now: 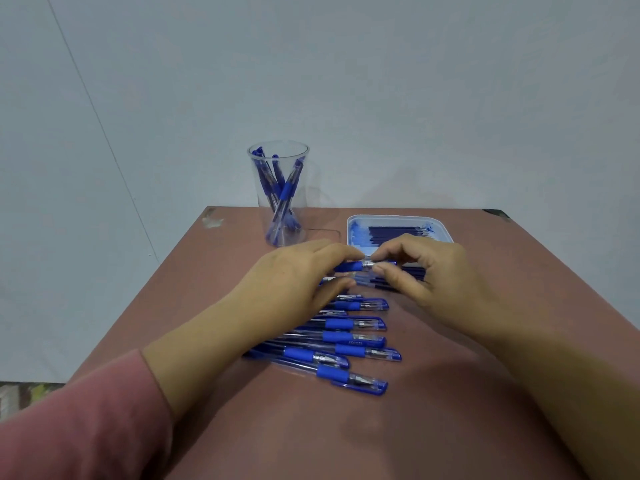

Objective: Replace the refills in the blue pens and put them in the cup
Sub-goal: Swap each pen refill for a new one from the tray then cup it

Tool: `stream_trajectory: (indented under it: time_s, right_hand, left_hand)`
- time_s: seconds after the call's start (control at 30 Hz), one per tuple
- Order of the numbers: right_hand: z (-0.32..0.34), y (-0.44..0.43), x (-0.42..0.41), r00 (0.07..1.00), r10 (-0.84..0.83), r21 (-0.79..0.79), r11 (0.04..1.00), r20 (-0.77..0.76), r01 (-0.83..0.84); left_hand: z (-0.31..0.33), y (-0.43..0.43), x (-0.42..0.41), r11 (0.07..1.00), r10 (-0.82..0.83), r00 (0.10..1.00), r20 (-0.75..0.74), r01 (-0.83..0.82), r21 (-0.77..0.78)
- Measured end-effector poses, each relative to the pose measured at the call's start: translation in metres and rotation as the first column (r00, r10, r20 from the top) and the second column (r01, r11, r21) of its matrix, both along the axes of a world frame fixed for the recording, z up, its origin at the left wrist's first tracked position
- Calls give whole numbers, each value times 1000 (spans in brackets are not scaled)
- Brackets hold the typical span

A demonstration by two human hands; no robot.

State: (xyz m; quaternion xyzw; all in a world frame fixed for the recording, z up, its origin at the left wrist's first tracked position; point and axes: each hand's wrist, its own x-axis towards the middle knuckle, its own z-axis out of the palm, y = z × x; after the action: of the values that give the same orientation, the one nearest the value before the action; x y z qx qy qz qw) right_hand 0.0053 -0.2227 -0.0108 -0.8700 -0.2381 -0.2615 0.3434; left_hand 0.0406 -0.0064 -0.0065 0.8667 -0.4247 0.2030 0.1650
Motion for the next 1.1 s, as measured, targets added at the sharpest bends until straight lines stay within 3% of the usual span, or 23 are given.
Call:
stream_trajectory:
  time_s: [0.2,0.43,0.67,0.93,1.1]
  right_hand:
    - [-5,0,5,1000,17,-16,1000,-19,-17]
    - [-10,2,13,999,-24,-10,1000,-43,24]
    - [-9,2,8,1000,14,-79,997,-19,-15]
    - [-7,-12,3,999,-36,-97,995,-2,35]
    - [-9,-27,10,985,-135,-172,978,-106,115]
  left_hand:
    - [-15,-3,5,986,-35,999,11,37,-165]
    - [-18,-3,5,956,-21,984,-175,-31,-291]
    - [-16,0,1,944,-169,913,-371,42,-326]
    - [-17,8,3,964,-138,858,-495,2,-265]
    - [-16,8,5,971,-80,921,-381,-14,-238]
